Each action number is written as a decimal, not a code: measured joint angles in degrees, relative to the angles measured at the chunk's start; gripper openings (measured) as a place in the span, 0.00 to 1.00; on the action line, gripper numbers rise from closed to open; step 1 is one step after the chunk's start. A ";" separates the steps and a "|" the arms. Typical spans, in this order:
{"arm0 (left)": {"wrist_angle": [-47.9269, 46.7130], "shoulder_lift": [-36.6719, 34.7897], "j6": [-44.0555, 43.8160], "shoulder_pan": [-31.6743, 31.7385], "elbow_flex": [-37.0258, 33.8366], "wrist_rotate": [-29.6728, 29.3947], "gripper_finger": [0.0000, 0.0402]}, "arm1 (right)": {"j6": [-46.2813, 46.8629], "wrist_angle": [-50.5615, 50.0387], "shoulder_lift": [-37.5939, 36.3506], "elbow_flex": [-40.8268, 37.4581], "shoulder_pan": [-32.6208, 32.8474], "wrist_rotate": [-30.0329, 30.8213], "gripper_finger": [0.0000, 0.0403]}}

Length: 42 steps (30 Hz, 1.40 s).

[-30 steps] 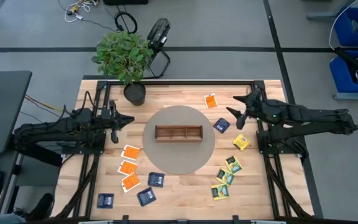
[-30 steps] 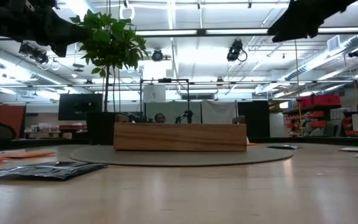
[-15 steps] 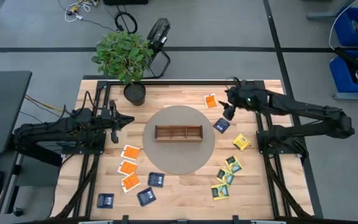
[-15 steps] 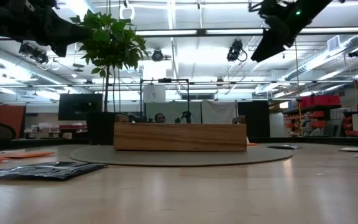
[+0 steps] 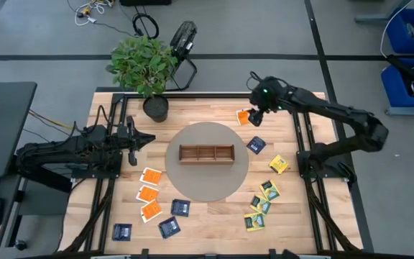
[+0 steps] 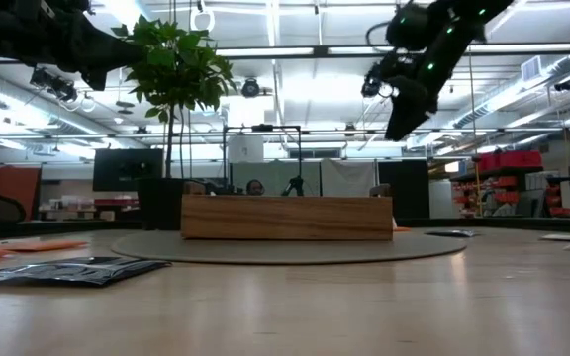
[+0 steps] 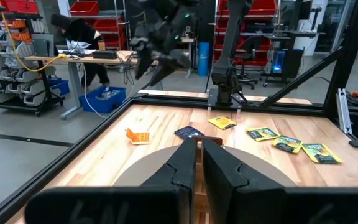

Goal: Pick & Place Tea
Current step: Put the orange tea bag into the left section of the wooden organizer

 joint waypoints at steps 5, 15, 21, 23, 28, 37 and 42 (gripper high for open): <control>-0.01 0.00 0.00 0.00 0.00 0.00 0.08 | -2.93 -0.40 8.04 3.62 -1.60 -2.02 0.69; -0.05 0.00 -0.02 0.00 0.00 0.00 0.08 | -9.16 -2.41 20.15 12.91 -5.08 -4.48 0.69; -0.13 0.00 -0.02 0.00 0.00 0.04 0.08 | -12.64 -5.23 25.87 17.45 -7.73 -5.19 0.69; -0.17 0.00 -0.02 0.00 0.00 0.14 0.08 | -14.30 -5.41 27.39 17.77 -8.48 -5.20 0.69; -0.35 0.00 0.37 0.00 0.00 0.20 0.08 | -17.36 -4.62 30.62 17.79 -9.75 -7.79 0.69; -0.51 0.00 1.36 0.01 0.00 0.24 0.08 | -20.97 -1.05 34.09 17.81 -10.09 -8.19 0.69; -0.50 0.00 1.38 0.01 0.00 0.24 0.08 | -20.91 -0.57 35.18 17.81 -11.26 -11.73 0.69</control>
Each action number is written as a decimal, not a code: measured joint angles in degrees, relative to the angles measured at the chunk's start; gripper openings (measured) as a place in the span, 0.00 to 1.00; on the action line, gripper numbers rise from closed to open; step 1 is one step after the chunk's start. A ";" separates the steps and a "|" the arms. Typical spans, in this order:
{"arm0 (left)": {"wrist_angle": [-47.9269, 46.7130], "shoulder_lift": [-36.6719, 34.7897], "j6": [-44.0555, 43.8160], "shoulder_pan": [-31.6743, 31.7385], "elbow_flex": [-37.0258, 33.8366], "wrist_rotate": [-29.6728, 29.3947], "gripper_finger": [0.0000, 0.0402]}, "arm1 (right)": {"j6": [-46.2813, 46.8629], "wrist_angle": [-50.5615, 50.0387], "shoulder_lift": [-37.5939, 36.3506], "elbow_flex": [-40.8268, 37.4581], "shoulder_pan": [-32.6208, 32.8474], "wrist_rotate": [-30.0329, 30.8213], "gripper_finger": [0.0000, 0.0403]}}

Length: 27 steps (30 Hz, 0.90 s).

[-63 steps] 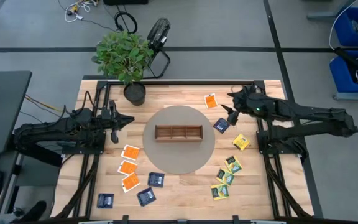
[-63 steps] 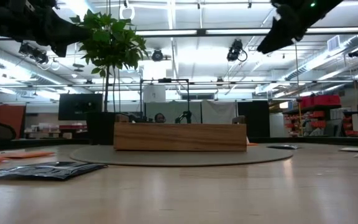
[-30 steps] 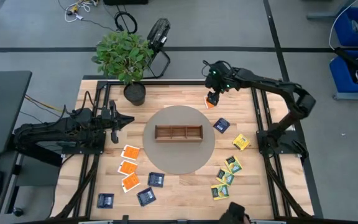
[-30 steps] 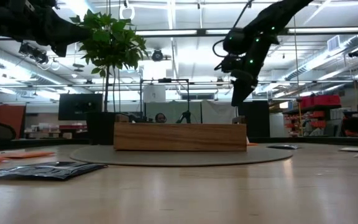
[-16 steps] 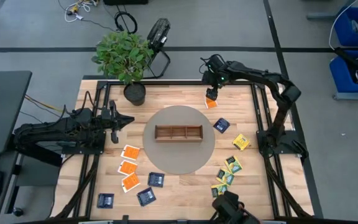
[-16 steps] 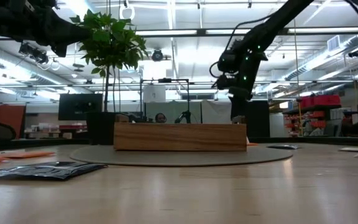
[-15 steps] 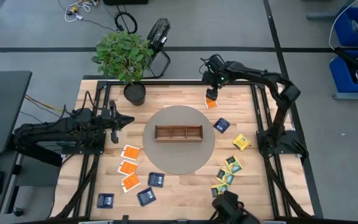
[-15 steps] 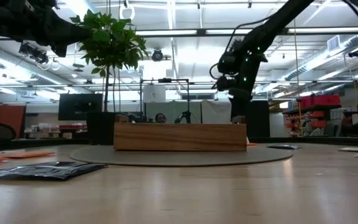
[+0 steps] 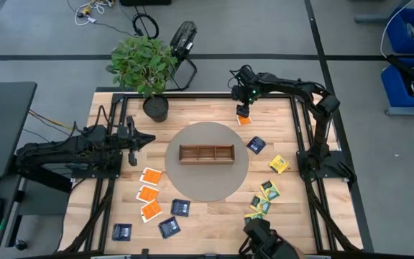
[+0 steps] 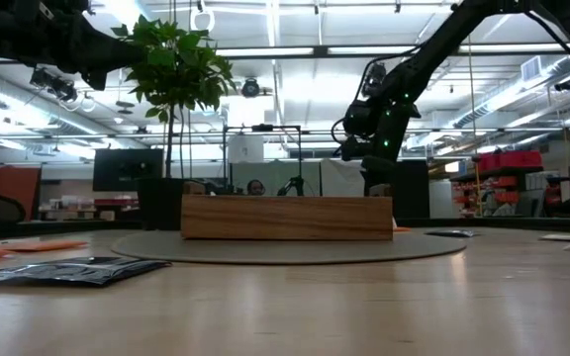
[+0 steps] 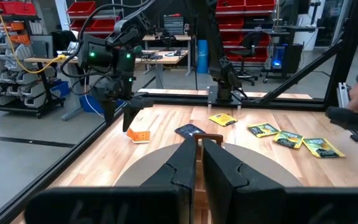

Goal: Pick & Place Tea
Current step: Put the orange tea bag into the left section of the wooden organizer

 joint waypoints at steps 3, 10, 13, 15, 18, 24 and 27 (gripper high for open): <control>0.00 0.00 0.00 0.00 0.00 0.00 0.08 | 0.10 0.35 0.09 0.00 -0.48 -1.01 0.69; 0.00 0.00 0.00 0.00 0.00 0.00 0.08 | -0.46 -0.58 0.10 0.00 -0.75 -2.44 0.69; 0.00 0.00 0.00 0.01 0.00 0.00 0.08 | -0.41 -0.78 0.10 0.00 -0.77 -3.83 0.69; 0.00 0.00 0.00 -0.01 0.00 0.00 0.08 | -0.24 -0.95 0.10 -0.01 -0.77 -5.38 0.69; 0.00 0.00 0.02 0.00 0.00 0.00 0.08 | -0.60 -0.33 0.10 -0.71 -0.62 -5.88 0.69; 0.00 0.00 0.02 -0.01 0.00 0.00 0.08 | -1.85 0.62 0.12 -2.07 -0.49 -4.82 0.69; 0.00 0.00 0.02 -0.01 0.00 0.00 0.08 | -1.94 0.63 0.15 -2.16 -0.49 -4.81 0.69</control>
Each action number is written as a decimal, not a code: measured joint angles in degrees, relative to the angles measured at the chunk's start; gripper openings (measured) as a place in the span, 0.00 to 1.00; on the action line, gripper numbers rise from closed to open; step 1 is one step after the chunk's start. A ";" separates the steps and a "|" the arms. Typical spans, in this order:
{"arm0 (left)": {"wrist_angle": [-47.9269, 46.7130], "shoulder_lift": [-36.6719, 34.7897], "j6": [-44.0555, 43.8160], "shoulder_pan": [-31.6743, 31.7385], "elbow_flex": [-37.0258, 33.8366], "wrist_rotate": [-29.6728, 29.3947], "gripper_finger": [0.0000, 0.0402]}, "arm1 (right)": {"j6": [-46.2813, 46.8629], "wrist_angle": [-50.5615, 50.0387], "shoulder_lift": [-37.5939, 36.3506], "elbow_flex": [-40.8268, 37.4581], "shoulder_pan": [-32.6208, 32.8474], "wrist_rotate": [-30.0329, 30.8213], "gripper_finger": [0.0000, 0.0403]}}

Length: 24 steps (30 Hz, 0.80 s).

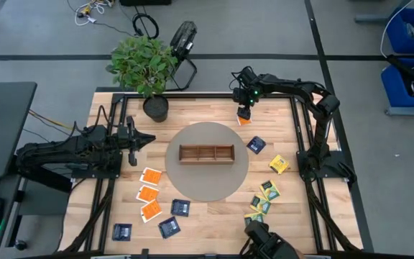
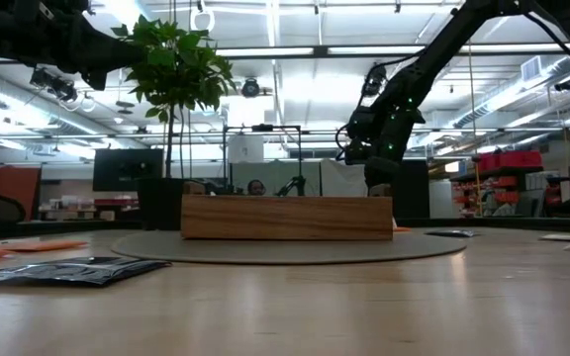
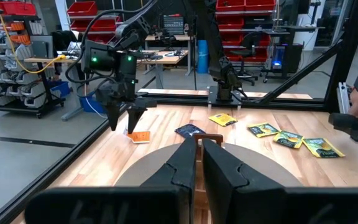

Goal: Pick & Place Tea
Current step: Put the orange tea bag into the left section of the wooden organizer

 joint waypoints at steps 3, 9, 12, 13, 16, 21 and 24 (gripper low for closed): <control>0.00 0.00 0.00 -0.01 0.00 0.00 0.08 | 0.04 -0.04 0.00 0.00 0.00 0.01 0.69; 0.00 0.00 0.04 0.00 0.00 0.00 0.08 | 0.13 -1.78 0.00 0.00 0.11 0.00 0.64; 0.00 0.00 0.07 0.01 0.00 0.00 0.08 | 0.69 -2.71 0.00 0.00 0.31 -0.01 0.60; 0.00 0.00 0.07 -0.01 0.00 0.00 0.08 | 0.71 -3.03 0.00 0.00 0.43 -0.01 0.59; 0.00 0.00 0.06 0.00 0.00 0.00 0.08 | 0.72 -3.15 0.00 0.00 0.88 0.01 0.56; 0.00 0.00 0.04 0.00 0.00 0.00 0.08 | 0.68 -3.07 0.00 -0.02 1.76 0.00 0.52; 0.00 0.00 0.03 0.00 0.00 0.00 0.08 | 0.68 -3.01 0.00 -0.02 2.07 0.00 0.49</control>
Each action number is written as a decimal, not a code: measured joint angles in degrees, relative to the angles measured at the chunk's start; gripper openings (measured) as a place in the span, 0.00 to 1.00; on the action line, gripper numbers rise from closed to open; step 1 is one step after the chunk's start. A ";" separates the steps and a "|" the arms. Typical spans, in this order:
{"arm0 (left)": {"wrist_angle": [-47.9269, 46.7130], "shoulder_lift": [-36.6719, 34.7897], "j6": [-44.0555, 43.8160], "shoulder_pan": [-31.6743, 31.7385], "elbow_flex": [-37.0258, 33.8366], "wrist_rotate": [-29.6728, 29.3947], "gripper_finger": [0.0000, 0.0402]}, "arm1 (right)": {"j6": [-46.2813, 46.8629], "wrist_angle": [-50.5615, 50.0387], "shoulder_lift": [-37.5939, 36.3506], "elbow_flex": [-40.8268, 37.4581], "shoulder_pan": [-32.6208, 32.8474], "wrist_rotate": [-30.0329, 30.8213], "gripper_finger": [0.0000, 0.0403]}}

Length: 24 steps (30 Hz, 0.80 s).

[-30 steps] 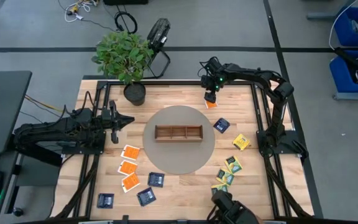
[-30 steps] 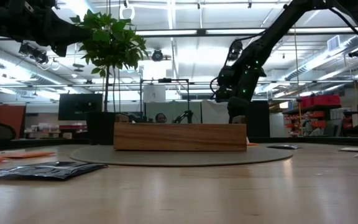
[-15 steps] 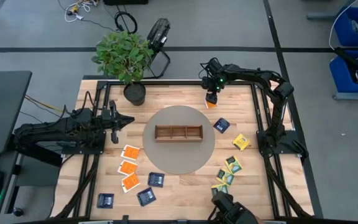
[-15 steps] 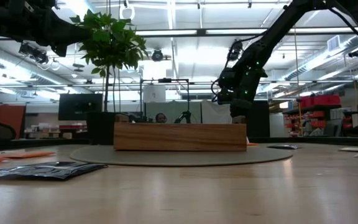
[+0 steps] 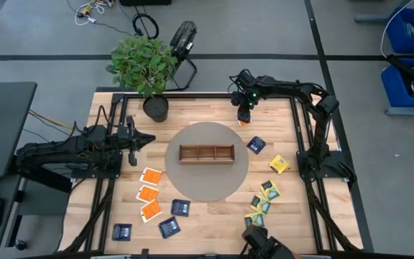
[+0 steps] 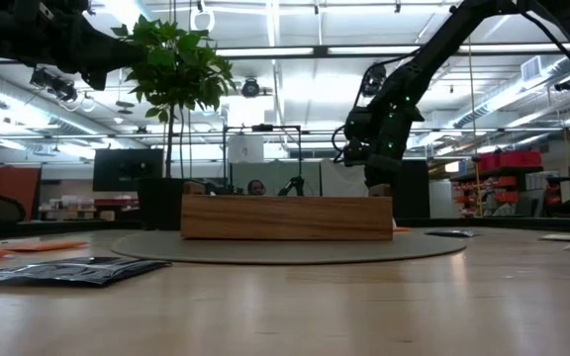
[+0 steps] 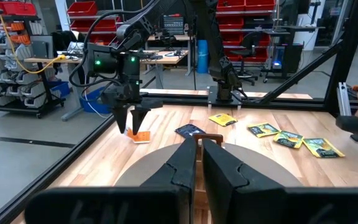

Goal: Pick & Place Tea
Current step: Put the orange tea bag into the left section of the wooden organizer

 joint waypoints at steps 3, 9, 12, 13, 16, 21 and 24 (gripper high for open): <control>0.00 0.00 -0.07 0.01 0.00 0.00 0.08 | -0.02 0.00 0.00 0.00 0.37 0.02 0.44; 0.00 0.00 -0.07 0.01 0.00 0.00 0.08 | -0.04 -0.48 0.00 0.00 0.49 0.51 0.35; 0.02 0.00 -0.09 0.00 0.00 0.00 0.08 | -1.24 -1.83 0.00 0.00 0.69 2.76 0.33; 0.00 0.00 -0.09 0.00 0.00 0.00 0.08 | -2.31 -2.38 0.00 0.00 0.70 3.06 0.32; 0.00 0.00 -0.09 -0.01 0.00 0.00 0.08 | -6.07 -3.08 0.00 0.00 0.80 3.05 0.33; 0.02 0.00 -0.07 0.01 0.00 0.00 0.08 | -10.58 -3.08 0.00 0.00 0.84 3.06 0.38; 0.00 0.00 -0.05 -0.01 0.00 0.00 0.08 | -11.00 -3.10 0.00 0.00 0.82 3.06 0.39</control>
